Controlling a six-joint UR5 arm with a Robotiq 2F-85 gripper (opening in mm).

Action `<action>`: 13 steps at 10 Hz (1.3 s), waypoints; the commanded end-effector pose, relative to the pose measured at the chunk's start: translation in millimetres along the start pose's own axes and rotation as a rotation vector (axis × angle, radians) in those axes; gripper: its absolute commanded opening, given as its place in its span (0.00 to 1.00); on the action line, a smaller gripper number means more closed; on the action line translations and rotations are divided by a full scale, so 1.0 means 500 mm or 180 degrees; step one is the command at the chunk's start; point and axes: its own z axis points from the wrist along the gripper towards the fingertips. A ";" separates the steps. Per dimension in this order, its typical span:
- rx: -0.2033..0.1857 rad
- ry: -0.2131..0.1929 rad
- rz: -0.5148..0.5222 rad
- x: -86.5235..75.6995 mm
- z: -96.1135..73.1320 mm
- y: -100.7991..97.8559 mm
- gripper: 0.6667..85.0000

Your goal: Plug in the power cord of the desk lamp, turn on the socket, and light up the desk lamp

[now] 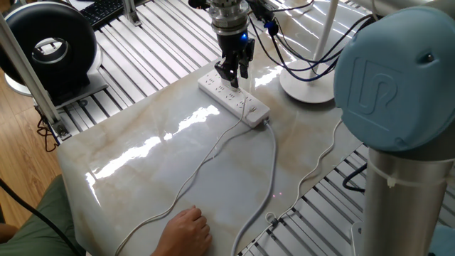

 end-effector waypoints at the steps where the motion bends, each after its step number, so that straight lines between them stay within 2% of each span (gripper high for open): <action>1: 0.0023 0.0042 0.0054 0.000 -0.019 0.006 0.46; 2: 0.0009 0.0039 0.0080 0.001 -0.022 0.009 0.44; 5: 0.0056 0.0085 0.0223 0.000 -0.034 0.013 0.25; 7: 0.0081 0.0108 0.0263 -0.003 -0.043 0.019 0.18; 8: 0.0146 0.0103 0.0290 -0.009 -0.048 0.015 0.08; 9: 0.0193 0.0022 0.0288 -0.026 -0.047 0.007 0.00; 10: 0.0208 -0.0070 0.0275 -0.043 -0.044 0.002 0.00; 13: 0.0229 -0.0224 0.0268 -0.072 -0.042 -0.005 0.00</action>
